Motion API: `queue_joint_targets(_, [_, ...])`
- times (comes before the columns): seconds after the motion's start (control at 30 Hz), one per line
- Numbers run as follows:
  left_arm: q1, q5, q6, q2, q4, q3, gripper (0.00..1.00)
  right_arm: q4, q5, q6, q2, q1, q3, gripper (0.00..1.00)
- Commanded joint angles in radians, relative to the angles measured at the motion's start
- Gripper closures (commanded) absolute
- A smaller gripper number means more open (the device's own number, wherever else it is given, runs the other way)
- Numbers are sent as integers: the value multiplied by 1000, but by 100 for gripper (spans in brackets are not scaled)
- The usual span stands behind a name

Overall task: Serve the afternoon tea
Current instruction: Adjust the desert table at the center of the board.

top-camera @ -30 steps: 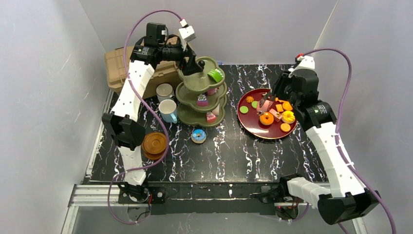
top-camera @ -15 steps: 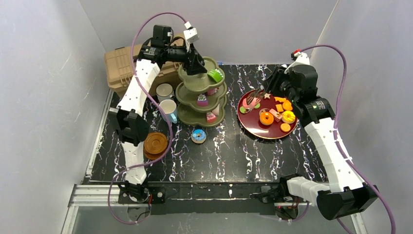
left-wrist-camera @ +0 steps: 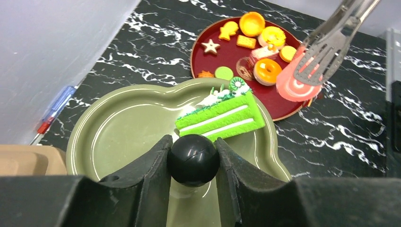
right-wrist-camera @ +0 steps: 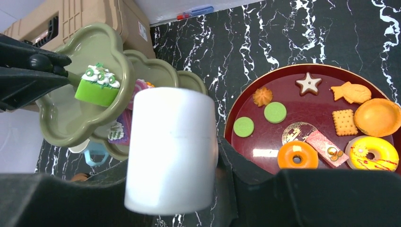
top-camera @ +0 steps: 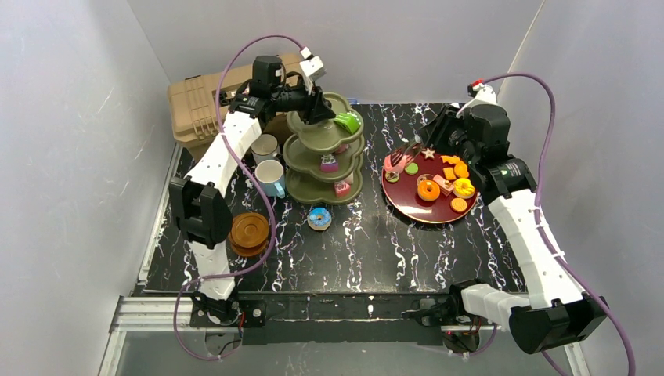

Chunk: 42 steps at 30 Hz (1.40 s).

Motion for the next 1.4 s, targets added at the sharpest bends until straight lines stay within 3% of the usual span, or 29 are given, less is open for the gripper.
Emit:
queue_joint_targets(0.0, [-29,-147,-92,-128,198,-113,100,113,-12,26,-21,-2,-29,99])
queue_joint_targets(0.27, [-69,-311,-227,-194,273,-193,100,133,11,28,-36,-1,-56,99])
queue_joint_targets(0.67, [-164,-656,-241,-302,377,-300,100,169,23,46,-41,-1,-80,99])
queue_joint_targets(0.87, [-179,-794,-414,-310,250,-257,100,210,43,93,-58,-1,-115,99])
queue_joint_targets(1.1, [-179,-843,-440,-315,253,-268,99,248,-2,147,-70,0,-181,99])
queue_joint_targets(1.17, [-179,-850,-414,-328,293,-308,94,250,-19,166,-76,0,-206,99])
queue_joint_targets(1.23, [-180,-845,-397,-338,309,-331,72,268,-30,187,-90,5,-246,99])
queue_joint_targets(1.3, [-181,-819,-383,-349,318,-346,44,301,-30,218,-111,19,-298,99])
queue_joint_targets(1.37, [-183,-788,-371,-361,328,-360,28,332,-9,248,-129,49,-347,99])
